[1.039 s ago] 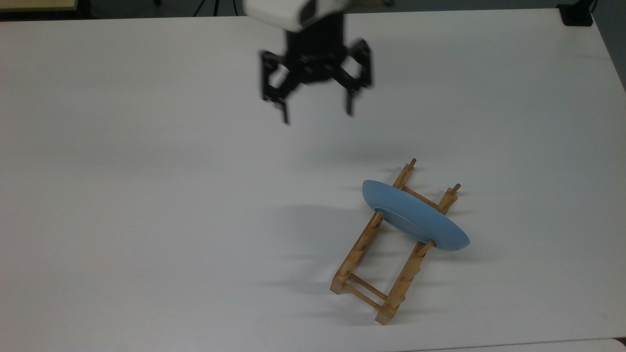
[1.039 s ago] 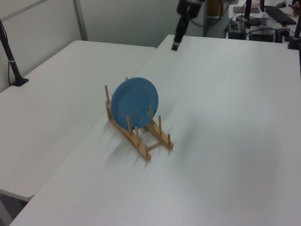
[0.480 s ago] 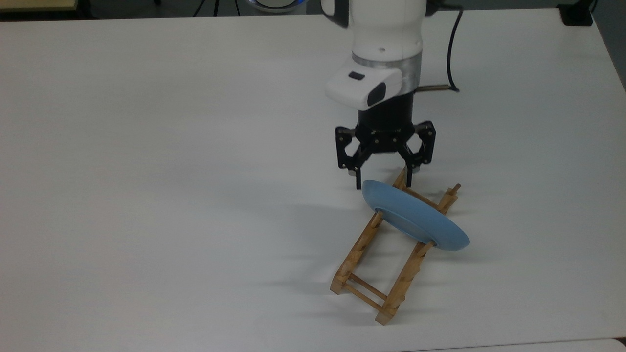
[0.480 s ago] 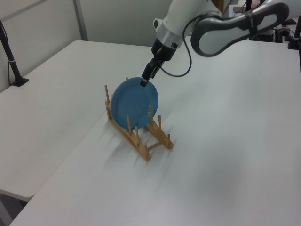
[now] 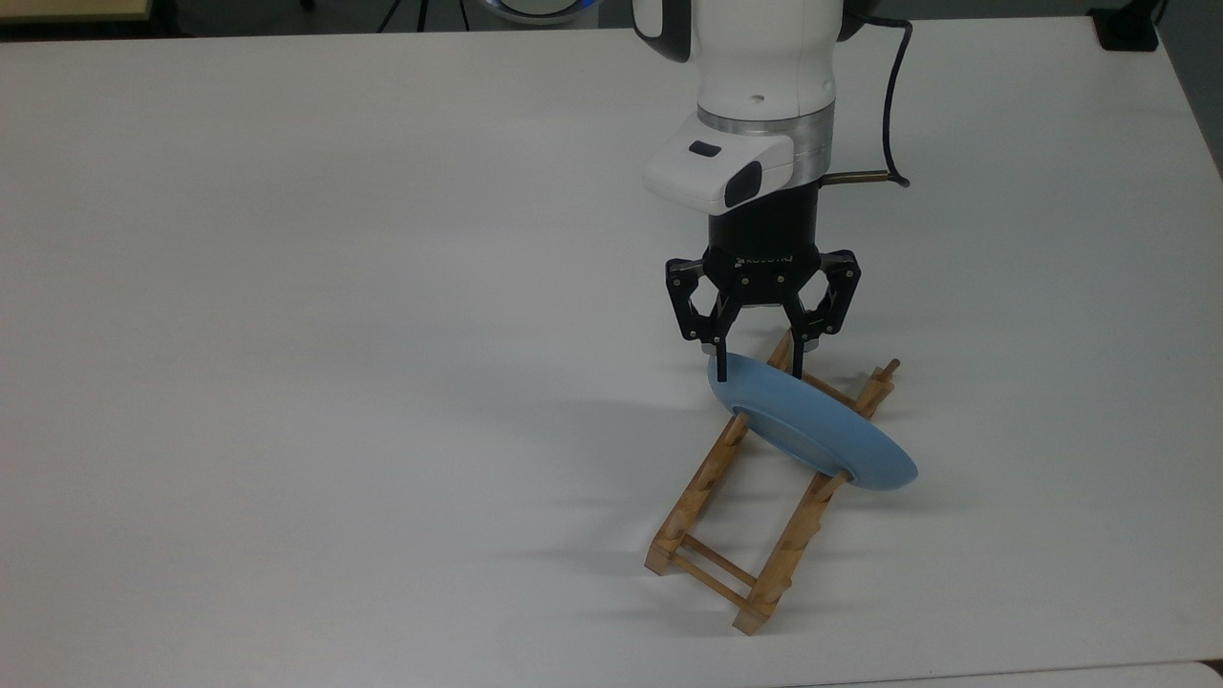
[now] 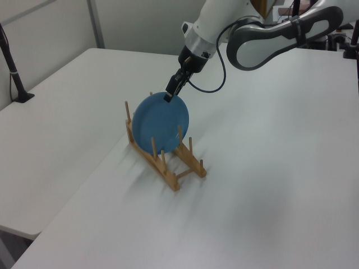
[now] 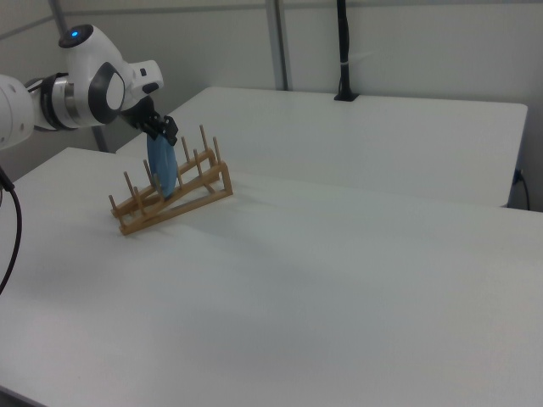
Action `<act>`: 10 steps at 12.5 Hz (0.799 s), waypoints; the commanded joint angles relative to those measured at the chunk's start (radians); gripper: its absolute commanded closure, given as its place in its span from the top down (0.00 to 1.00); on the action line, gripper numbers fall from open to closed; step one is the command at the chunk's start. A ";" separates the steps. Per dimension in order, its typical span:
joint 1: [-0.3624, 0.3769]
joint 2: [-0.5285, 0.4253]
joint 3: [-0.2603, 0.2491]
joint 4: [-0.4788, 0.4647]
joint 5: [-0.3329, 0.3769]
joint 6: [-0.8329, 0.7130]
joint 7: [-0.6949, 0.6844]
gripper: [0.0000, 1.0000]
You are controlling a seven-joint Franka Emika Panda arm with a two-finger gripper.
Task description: Pick plate from plate rack
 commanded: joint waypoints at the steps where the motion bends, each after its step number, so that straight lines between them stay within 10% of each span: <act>1: 0.003 -0.018 0.004 -0.017 -0.039 0.010 0.027 0.38; 10: 0.003 -0.025 0.004 -0.019 -0.076 0.008 0.022 0.18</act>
